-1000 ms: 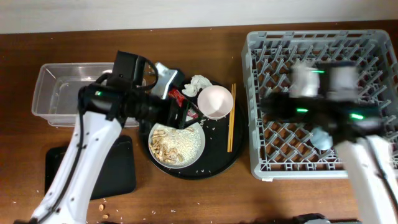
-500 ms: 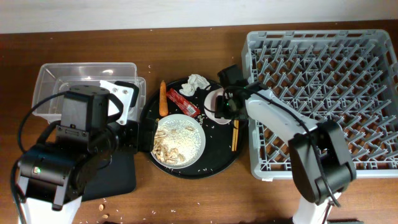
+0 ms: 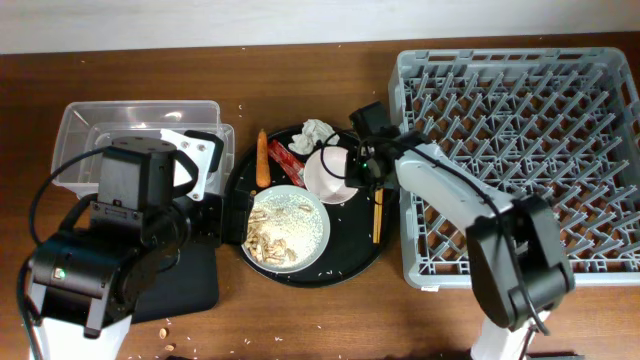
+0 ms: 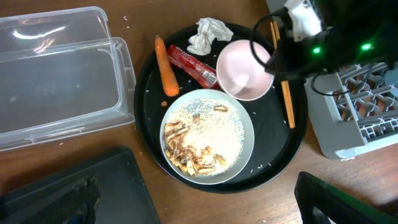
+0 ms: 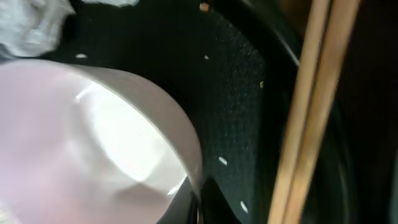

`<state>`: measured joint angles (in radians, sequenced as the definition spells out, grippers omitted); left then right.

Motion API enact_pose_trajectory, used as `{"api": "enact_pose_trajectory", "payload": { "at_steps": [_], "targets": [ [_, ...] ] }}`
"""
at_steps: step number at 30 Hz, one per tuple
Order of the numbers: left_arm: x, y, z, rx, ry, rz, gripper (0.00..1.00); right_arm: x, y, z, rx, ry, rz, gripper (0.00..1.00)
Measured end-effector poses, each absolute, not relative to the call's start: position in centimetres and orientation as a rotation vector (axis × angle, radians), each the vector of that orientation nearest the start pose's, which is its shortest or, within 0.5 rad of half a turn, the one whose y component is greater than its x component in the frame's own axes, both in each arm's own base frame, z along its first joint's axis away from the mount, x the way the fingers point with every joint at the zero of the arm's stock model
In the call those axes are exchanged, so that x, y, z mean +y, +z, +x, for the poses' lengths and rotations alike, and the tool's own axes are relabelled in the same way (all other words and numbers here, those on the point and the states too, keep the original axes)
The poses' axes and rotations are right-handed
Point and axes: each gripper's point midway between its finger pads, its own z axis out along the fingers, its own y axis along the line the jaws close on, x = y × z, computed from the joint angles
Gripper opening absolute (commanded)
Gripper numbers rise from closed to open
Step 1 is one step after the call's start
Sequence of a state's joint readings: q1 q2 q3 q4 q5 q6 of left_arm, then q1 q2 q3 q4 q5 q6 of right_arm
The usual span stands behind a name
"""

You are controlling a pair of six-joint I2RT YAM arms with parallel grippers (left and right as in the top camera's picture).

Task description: Sort waste into correct bins and load items into the dishwasher rack

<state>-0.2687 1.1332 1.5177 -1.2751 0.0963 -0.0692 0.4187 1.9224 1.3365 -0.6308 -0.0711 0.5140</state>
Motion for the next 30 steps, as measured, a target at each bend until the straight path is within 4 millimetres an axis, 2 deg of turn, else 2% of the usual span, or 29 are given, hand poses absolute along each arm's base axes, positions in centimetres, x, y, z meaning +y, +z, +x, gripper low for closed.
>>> {"api": "enact_pose_trajectory", "payload": {
  "at_steps": [1, 3, 4, 6, 8, 10, 11, 12, 14, 15, 18, 19, 22, 25, 26, 28, 29, 30],
  "targets": [
    [-8.7, 31.0, 25.3, 2.457, -0.264, 0.288, 0.99, 18.6, 6.0, 39.1, 2.812, 0.327, 0.113, 0.04],
    [-8.7, 31.0, 25.3, 2.455, -0.265, 0.288, 0.99, 16.5, 13.0, 38.9, 2.657, 0.252, 0.119, 0.04],
    [-8.7, 30.9, 25.3, 2.458, -0.264, 0.288, 0.99, 15.0, 15.5, 38.7, 2.597, 0.179, 0.139, 0.04],
    [-8.7, 31.0, 25.3, 2.458, -0.264, 0.288, 0.99, 7.6, 22.0, 38.2, 2.355, -0.231, 0.282, 0.04],
    [-8.7, 31.0, 25.3, 2.458, -0.264, 0.288, 0.99, 0.4, 25.9, 37.7, 2.103, -0.725, 0.427, 0.04],
    [-8.7, 31.0, 25.3, 2.457, -0.264, 0.288, 0.99, -3.5, 26.8, 37.4, 2.010, -0.939, 0.516, 0.04],
    [-8.7, 31.0, 25.3, 2.457, -0.264, 0.288, 0.99, -7.3, 26.1, 37.3, 1.988, -1.088, 0.601, 0.04],
    [-8.7, 31.0, 25.3, 2.457, -0.264, 0.288, 0.99, -10.3, 24.8, 37.1, 1.989, -1.192, 0.664, 0.04],
    [-8.7, 31.0, 25.3, 2.457, -0.264, 0.288, 0.99, -13.0, 23.5, 37.1, 1.998, -1.258, 0.726, 0.04],
    [-8.7, 31.0, 25.3, 2.458, -0.264, 0.288, 0.99, -14.4, 21.7, 37.1, 2.057, -1.284, 0.740, 0.04],
    [-8.7, 31.0, 25.3, 2.458, -0.264, 0.288, 0.99, -14.2, 18.2, 38.0, 2.173, -1.329, 0.653, 0.04],
    [-8.7, 31.0, 25.3, 2.458, -0.264, 0.288, 0.99, -14.3, 17.4, 38.3, 2.183, -1.395, 0.611, 0.04],
    [-8.7, 30.9, 25.3, 2.458, -0.264, 0.288, 0.99, -14.5, 17.1, 38.8, 2.151, -1.513, 0.548, 0.04],
    [-8.7, 31.0, 25.3, 2.458, -0.264, 0.288, 0.99, -10.3, 17.0, 40.2, 2.160, -1.485, 0.393, 0.04],
    [-8.7, 31.0, 25.3, 2.458, -0.264, 0.288, 0.99, -8.5, 15.9, 40.7, 2.198, -1.446, 0.322, 0.04],
    [-8.7, 31.0, 25.3, 2.458, -0.264, 0.288, 0.99, -7.9, 15.6, 40.7, 2.207, -1.455, 0.288, 0.04],
    [-8.7, 31.0, 25.3, 2.458, -0.264, 0.288, 0.99, -8.0, 15.6, 40.4, 2.220, -1.468, 0.271, 0.18],
    [-8.7, 30.9, 25.3, 2.458, -0.264, 0.288, 0.99, -7.7, 15.4, 40.3, 2.233, -1.472, 0.249, 0.27]
  ]
}}
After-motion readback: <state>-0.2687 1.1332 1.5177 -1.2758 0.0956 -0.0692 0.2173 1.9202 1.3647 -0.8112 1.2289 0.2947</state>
